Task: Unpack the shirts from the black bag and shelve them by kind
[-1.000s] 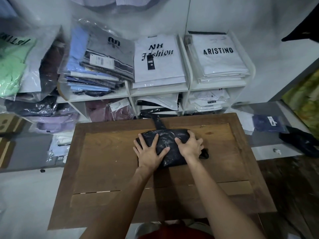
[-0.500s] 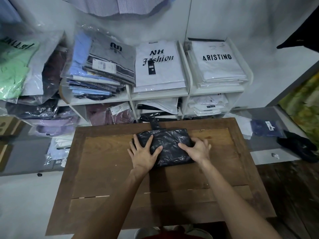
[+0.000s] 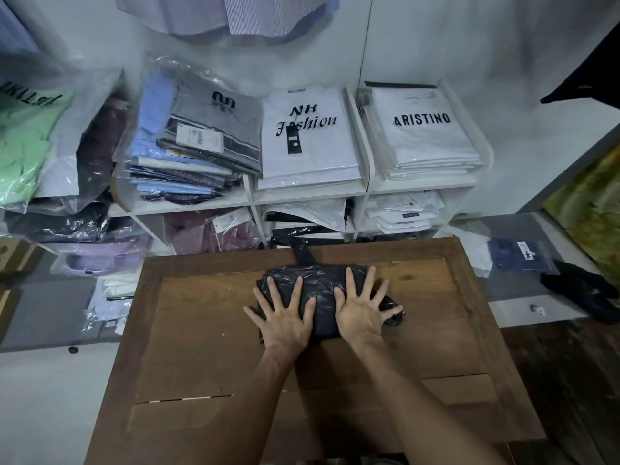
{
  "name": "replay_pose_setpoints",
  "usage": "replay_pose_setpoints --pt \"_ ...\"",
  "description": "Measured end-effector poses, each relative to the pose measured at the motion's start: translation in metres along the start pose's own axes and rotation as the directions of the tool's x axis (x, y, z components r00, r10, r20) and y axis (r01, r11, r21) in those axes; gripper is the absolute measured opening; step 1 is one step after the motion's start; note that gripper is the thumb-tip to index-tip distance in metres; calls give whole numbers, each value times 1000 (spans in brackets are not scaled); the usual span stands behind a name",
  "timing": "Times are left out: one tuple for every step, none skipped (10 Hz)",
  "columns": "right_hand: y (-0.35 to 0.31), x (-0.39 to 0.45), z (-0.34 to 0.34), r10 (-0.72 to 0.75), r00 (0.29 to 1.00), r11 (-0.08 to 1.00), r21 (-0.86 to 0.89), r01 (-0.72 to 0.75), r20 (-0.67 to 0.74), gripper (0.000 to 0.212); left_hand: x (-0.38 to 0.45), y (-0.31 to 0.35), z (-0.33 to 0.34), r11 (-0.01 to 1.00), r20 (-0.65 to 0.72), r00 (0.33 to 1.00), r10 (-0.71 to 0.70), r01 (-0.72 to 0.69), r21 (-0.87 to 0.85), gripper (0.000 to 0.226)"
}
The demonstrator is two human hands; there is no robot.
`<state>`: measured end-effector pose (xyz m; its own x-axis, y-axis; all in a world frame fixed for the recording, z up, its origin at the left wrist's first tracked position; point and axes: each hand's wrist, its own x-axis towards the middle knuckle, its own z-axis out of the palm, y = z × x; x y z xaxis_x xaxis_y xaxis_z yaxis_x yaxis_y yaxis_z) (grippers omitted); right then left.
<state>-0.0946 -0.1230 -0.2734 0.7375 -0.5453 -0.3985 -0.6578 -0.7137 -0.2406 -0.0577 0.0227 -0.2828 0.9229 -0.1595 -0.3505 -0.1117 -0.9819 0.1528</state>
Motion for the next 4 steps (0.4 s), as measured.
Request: replay_pose_setpoints --pt "-1 4 -1 8 999 999 -40 -7 38 60 4 0 3 1000 9 1000 9 -9 5 81" --pt "0 6 -12 -3 997 998 -64 8 79 61 7 -3 -5 997 45 998 40 -37 -63 81" --pt "4 8 -28 -86 995 993 -80 89 44 63 11 -11 -19 982 83 992 100 -85 -170 65" --pt "4 9 -52 -196 979 980 -52 194 -49 59 11 -12 -44 968 98 988 123 -97 -233 56"
